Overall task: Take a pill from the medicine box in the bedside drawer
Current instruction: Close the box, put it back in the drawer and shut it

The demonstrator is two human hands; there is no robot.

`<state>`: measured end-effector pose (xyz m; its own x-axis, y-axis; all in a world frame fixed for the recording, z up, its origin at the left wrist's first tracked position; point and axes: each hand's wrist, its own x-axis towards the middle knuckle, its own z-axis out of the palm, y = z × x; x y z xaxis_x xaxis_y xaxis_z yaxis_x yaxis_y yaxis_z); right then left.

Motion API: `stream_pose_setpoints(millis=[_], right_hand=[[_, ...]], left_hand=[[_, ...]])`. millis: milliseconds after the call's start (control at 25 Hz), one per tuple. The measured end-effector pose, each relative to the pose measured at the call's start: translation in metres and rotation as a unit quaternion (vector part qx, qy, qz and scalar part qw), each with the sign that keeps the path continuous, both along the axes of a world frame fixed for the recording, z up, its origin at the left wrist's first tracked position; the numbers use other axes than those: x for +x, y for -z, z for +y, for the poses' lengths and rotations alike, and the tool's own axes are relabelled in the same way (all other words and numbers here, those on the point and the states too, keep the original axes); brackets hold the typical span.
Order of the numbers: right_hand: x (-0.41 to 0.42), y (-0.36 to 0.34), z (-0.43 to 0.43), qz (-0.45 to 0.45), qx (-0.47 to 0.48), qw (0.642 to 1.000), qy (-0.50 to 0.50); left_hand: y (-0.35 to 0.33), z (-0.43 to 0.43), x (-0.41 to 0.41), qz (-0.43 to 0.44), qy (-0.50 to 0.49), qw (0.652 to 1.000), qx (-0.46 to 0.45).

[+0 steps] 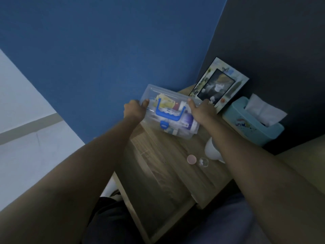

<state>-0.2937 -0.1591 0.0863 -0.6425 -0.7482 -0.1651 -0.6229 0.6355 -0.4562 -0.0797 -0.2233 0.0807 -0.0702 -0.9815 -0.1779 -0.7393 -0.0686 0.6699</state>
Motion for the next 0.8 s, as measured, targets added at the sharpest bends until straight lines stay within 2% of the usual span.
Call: stream_pose_setpoints(millis=[240, 360, 480, 800], right_hand=[[0.064, -0.049, 0.038, -0.07, -0.139, 0.987, 0.038], [0.099, -0.054, 0.079, -0.118, -0.171, 0.977, 0.047], [0.13, -0.045, 0.121, -0.162, -0.193, 0.967, 0.038], [0.168, 0.022, 0.193, -0.192, -0.188, 0.959, 0.094]], left_hand=[[-0.067, 0.01, 0.051, 0.015, -0.005, 0.998, -0.055], [-0.079, 0.037, 0.082, 0.023, -0.008, 0.998, -0.056], [-0.077, 0.062, 0.107, 0.032, -0.012, 0.999, -0.035], [-0.025, 0.102, 0.122, -0.003, 0.054, 0.998, 0.033]])
